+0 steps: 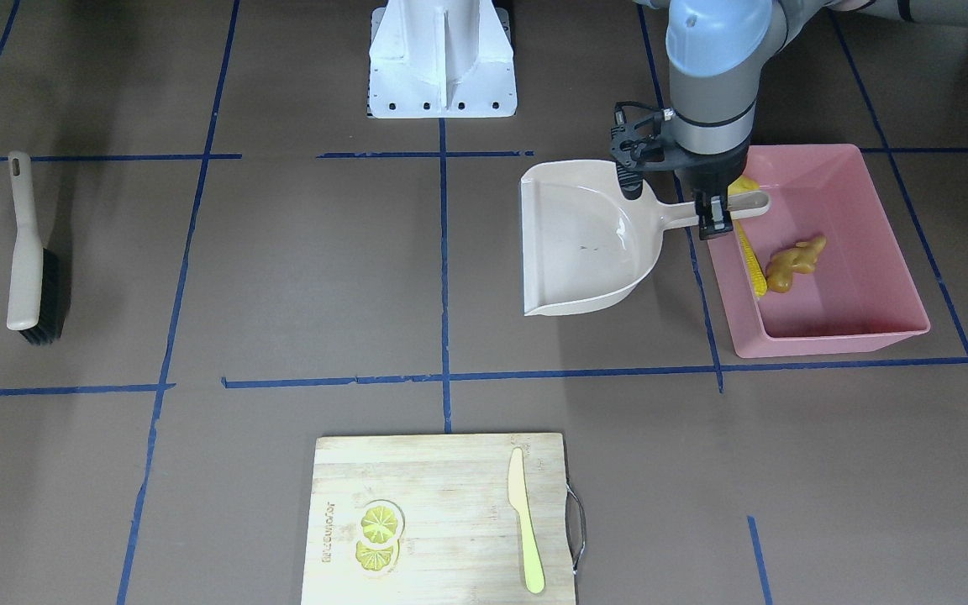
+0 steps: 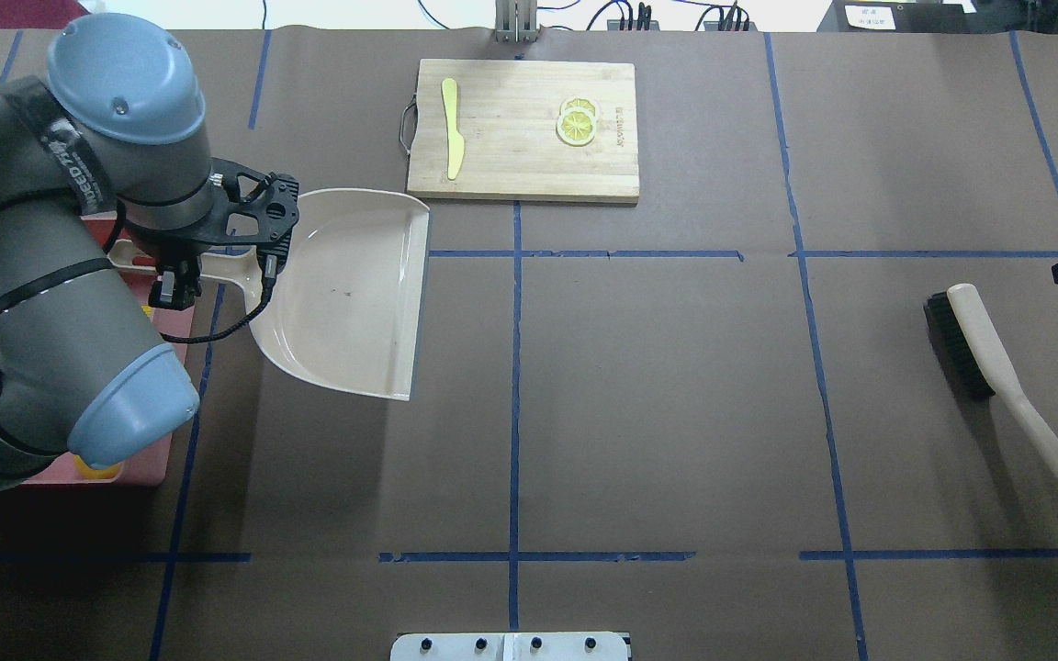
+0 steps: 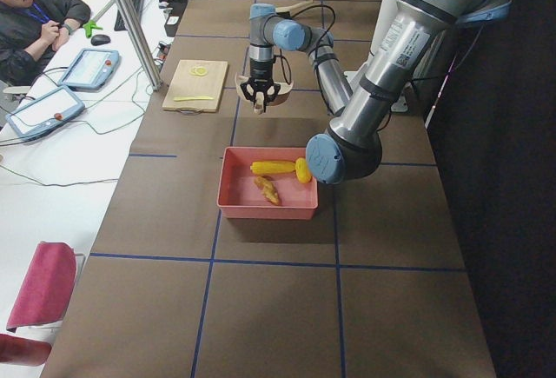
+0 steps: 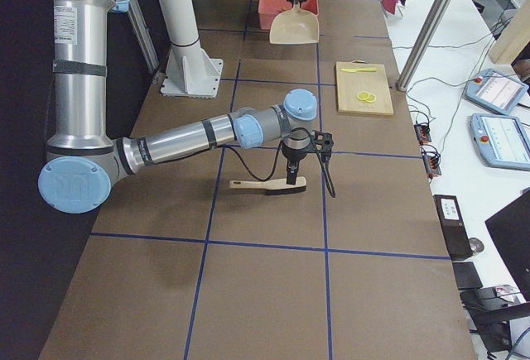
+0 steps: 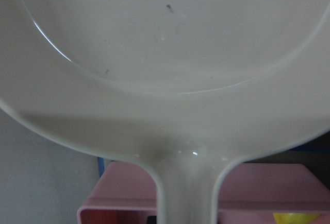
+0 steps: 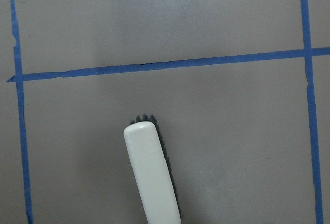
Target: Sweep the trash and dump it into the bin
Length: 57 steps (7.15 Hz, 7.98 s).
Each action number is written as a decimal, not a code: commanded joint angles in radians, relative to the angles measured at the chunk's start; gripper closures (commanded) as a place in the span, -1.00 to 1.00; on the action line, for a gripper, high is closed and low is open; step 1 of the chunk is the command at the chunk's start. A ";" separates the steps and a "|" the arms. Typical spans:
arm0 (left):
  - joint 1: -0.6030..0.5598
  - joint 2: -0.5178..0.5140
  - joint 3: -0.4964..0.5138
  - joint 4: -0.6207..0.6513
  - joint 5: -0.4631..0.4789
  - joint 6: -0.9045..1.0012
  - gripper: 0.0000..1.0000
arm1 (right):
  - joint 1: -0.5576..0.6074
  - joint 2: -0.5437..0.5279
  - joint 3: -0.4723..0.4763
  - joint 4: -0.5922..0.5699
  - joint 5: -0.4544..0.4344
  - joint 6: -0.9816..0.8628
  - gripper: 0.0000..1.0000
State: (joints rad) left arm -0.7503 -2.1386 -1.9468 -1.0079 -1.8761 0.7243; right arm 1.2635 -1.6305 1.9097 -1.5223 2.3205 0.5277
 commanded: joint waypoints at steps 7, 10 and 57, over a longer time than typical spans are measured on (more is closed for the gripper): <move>0.109 -0.023 0.200 -0.172 -0.051 -0.109 0.86 | 0.001 0.000 -0.014 0.030 -0.009 0.000 -0.99; 0.114 -0.055 0.247 -0.187 -0.049 -0.126 0.85 | 0.002 -0.002 -0.014 0.030 -0.009 0.000 -0.99; -0.837 0.517 0.421 -0.483 -0.419 -0.640 -1.00 | 0.318 -0.109 -0.179 0.108 0.097 -0.446 -1.00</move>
State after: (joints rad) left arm -1.5878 -1.6265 -1.5297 -1.4896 -2.3159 0.0814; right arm 1.5816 -1.7398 1.7305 -1.4143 2.4176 0.0808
